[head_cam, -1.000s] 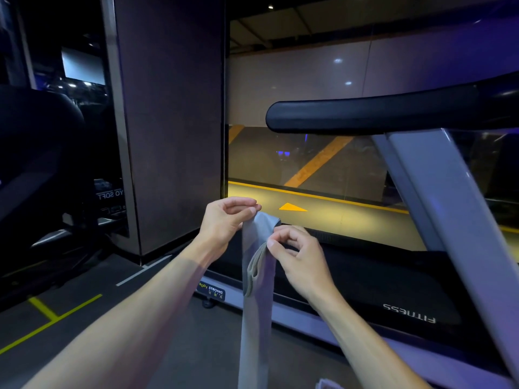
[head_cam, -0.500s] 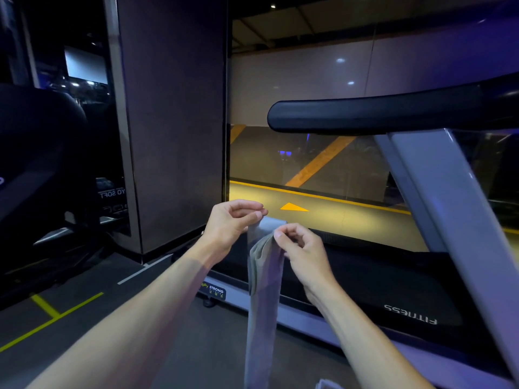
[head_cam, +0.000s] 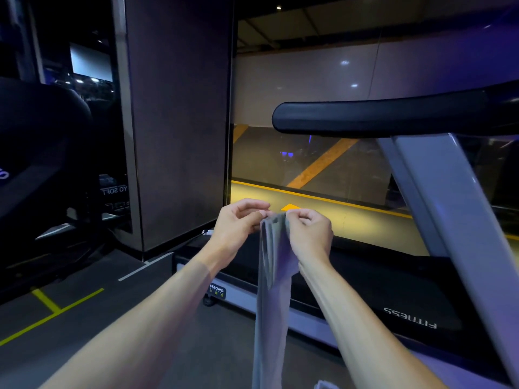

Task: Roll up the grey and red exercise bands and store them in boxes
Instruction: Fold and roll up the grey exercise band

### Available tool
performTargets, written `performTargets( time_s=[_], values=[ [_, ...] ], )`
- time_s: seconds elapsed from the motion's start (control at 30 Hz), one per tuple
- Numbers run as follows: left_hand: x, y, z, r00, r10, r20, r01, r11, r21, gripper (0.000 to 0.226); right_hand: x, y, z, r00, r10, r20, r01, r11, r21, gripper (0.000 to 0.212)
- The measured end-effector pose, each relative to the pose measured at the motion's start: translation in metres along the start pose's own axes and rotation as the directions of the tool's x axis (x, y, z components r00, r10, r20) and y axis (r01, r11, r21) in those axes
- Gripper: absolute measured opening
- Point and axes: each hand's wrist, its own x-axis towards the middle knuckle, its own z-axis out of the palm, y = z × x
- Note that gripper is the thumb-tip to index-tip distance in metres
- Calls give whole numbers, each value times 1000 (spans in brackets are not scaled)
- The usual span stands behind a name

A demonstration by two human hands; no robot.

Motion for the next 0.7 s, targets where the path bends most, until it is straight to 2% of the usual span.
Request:
performTargets(
  time_s=[0.13,0.23,0.3,0.4,0.53,0.7],
  values=[
    [-2,3,-1,999,22,28,-21,998,-52,17,3,-7,2,999,-28,-31,25,995,-92,11],
    [-5,5,-3,997,57,59,-59,998,36,39,5,-10,2,999,-33,-32,30,996,-88,11],
    [-4,6,-4,994,83,73,-91,990,111,43,5,-12,1,1000,-22,-19,21,998,-63,10],
    [-1,10,-7,991,123,56,-132,967,219,37,5,-9,0,1000,-2,24,2,1000,6,11],
    [5,18,-10,987,149,60,-160,939,306,34,4,-2,-3,996,-15,84,0,983,184,10],
    [8,26,-9,980,177,88,-196,919,342,30,3,-1,7,998,13,64,-33,946,322,9]
  ],
)
